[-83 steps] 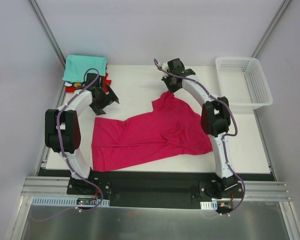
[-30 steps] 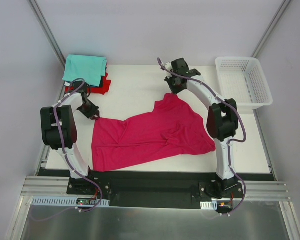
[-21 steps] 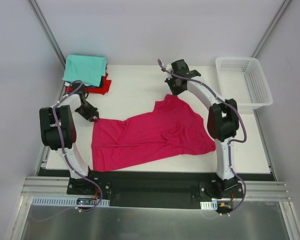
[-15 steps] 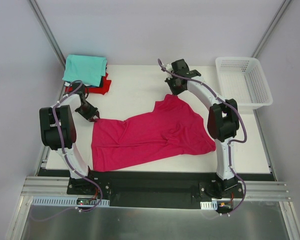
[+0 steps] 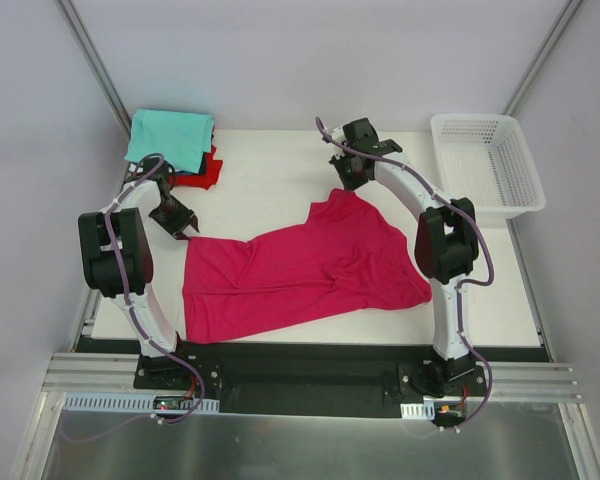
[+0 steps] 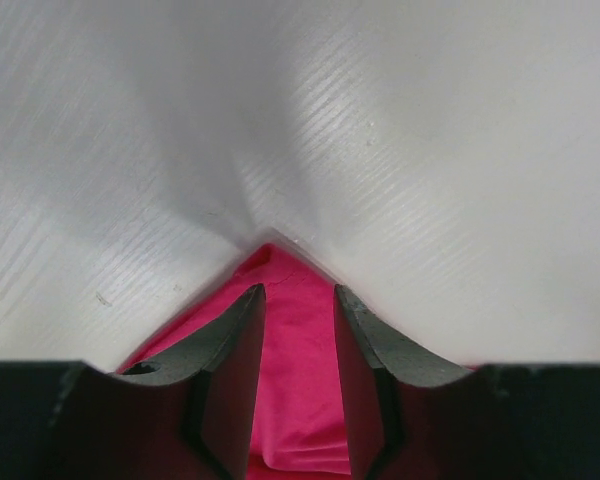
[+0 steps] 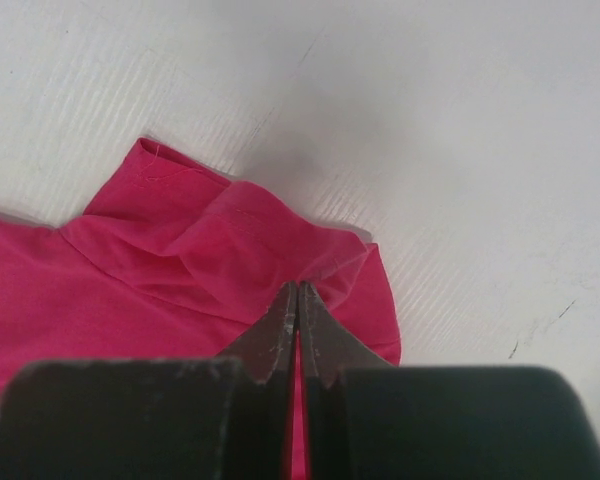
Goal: Fold and stack the t-shirts
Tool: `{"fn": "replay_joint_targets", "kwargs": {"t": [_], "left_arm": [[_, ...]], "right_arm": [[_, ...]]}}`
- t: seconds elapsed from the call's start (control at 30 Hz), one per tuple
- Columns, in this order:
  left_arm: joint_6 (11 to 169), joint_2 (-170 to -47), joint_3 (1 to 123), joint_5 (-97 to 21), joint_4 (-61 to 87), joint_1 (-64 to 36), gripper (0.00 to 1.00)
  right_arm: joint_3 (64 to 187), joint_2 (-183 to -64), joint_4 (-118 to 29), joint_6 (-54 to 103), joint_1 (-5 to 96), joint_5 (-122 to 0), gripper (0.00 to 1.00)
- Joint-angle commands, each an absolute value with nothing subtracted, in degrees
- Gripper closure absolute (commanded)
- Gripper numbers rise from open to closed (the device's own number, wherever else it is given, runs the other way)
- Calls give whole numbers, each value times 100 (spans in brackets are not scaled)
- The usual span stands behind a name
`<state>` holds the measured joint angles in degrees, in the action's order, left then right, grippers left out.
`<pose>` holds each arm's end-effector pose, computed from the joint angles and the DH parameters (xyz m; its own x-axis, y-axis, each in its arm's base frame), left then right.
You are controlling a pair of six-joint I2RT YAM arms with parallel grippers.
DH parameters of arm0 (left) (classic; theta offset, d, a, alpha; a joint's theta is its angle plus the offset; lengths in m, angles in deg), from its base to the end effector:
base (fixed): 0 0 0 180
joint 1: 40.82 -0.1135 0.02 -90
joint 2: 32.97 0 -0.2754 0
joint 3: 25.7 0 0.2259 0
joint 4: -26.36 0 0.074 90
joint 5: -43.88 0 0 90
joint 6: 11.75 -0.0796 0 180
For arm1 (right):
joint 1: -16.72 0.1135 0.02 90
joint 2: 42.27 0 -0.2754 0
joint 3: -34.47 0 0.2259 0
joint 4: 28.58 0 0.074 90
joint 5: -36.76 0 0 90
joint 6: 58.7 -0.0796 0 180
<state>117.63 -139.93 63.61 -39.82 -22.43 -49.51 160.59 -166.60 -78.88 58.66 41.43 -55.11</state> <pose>0.3738 0.0483 0.1681 -0.6326 -0.7346 -0.2451 -0.6575 0.6767 -0.3313 0.4557 0.2126 0.2330 -0.4033 -0.6912 -0.5996 -0.7012 0.6544 -0.2828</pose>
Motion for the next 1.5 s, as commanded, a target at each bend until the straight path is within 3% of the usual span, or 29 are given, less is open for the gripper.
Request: {"fn": "replay_joint_targets", "kwargs": {"t": [0.0,0.5,0.6,0.67,0.73,1.17,1.47], "left_arm": [[11622,-14134,6467,-4234,-2569,-4961,67],[11578,-14555,6476,-4305,-2569,-4952,68],[11596,-14661,6476,-4278,-2569,-4952,75],[11596,-14679,6484,-4296,-2569,-4952,94],[11587,-14670,6476,-4305,-2569,-4952,100],[11499,-14064,6528,-4252,-2824,-4785,100],[11411,-14266,6818,-4278,-3061,-4697,100]], "right_arm": [[16044,-16207,-7853,5793,4133,-5561,99],[15930,-16084,-7800,5802,4133,-5605,99],[15860,-16022,-7783,5793,4133,-5579,99],[15807,-15943,-7783,5776,4133,-5587,99],[15623,-15864,-7756,5750,4142,-5623,99],[14024,-14730,-7370,5275,4133,-5360,99],[13900,-14475,-7185,4994,4107,-5104,99]]}}
